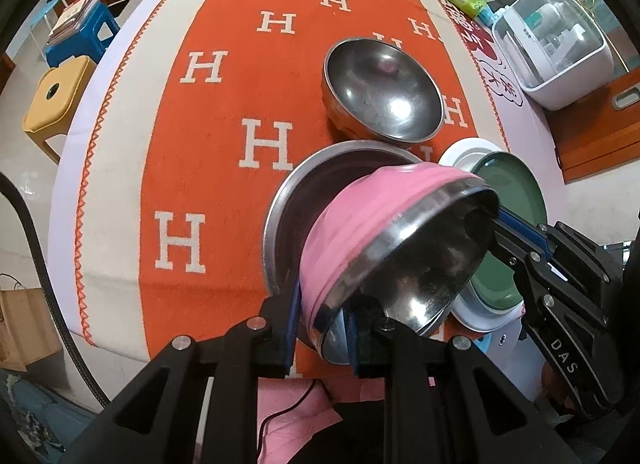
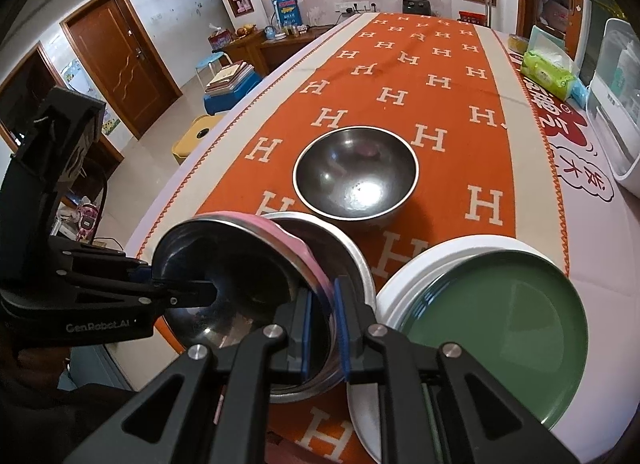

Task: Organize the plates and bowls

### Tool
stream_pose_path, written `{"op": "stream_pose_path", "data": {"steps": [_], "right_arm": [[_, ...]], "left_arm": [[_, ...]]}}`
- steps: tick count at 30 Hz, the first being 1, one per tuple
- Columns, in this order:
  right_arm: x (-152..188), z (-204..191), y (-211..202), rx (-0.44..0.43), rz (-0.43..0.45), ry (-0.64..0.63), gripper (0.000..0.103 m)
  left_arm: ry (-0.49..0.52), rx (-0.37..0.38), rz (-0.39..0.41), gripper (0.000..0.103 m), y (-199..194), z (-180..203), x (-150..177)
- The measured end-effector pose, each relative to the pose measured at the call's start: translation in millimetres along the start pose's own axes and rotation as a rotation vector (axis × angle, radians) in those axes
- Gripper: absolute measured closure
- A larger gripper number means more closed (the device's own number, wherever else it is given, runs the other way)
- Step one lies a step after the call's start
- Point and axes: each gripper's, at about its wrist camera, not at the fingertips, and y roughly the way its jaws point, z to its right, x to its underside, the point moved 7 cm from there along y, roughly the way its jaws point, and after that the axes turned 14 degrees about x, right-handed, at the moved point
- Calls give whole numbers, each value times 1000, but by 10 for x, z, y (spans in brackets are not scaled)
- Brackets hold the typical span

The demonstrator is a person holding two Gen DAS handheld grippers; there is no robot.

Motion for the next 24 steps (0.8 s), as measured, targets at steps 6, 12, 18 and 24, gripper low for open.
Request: {"op": "stream_pose_path", "data": {"steps": [6,12,18,24], "right_arm": [[-16,-5,37,25,-13,-18,89],[-61,-86,-1,42,7,-79,89],[-138,-188,-108,72,63,-164,89],[-254,-255,-271,94,163,-234,82]], "left_arm": [[15,-1,23,81,-81,18,-45],[7,12,49,80,-168,27,-111],[-5,20,95,78,-259,-2,-229],[-2,34,154,75,-314,-5,-411]]}}
